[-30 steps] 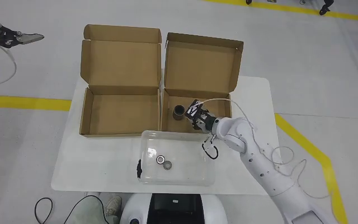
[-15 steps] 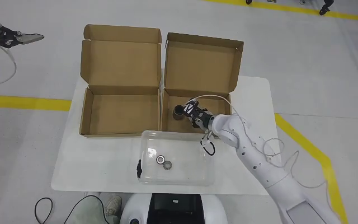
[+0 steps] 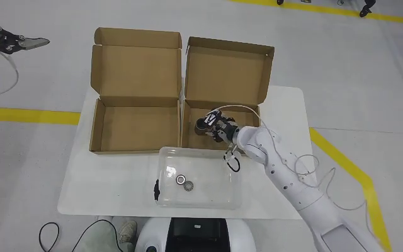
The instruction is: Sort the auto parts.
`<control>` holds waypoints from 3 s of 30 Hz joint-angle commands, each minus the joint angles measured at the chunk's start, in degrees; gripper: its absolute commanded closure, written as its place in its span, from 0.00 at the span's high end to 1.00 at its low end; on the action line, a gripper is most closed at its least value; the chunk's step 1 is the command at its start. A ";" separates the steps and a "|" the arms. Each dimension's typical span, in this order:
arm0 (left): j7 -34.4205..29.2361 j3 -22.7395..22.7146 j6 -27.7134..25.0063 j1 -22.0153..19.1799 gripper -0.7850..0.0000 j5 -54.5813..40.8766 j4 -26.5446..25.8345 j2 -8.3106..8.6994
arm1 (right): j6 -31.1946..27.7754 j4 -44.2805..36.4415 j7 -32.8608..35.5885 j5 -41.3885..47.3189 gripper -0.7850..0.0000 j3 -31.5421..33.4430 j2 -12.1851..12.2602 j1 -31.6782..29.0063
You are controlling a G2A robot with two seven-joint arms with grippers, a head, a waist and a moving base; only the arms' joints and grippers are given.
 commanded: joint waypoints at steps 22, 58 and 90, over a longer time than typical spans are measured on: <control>0.00 0.00 0.00 0.00 1.00 0.00 0.00 0.00 | -17.06 -30.39 -4.00 -4.77 0.64 5.34 4.86 -20.89; 0.00 0.00 0.00 0.00 1.00 0.00 0.00 0.00 | -13.28 -19.46 1.24 -14.46 0.60 -8.48 2.89 -19.64; 0.00 0.00 0.00 0.00 1.00 0.00 0.00 0.00 | -9.27 -18.04 -0.23 -18.17 0.49 -7.85 2.67 -19.78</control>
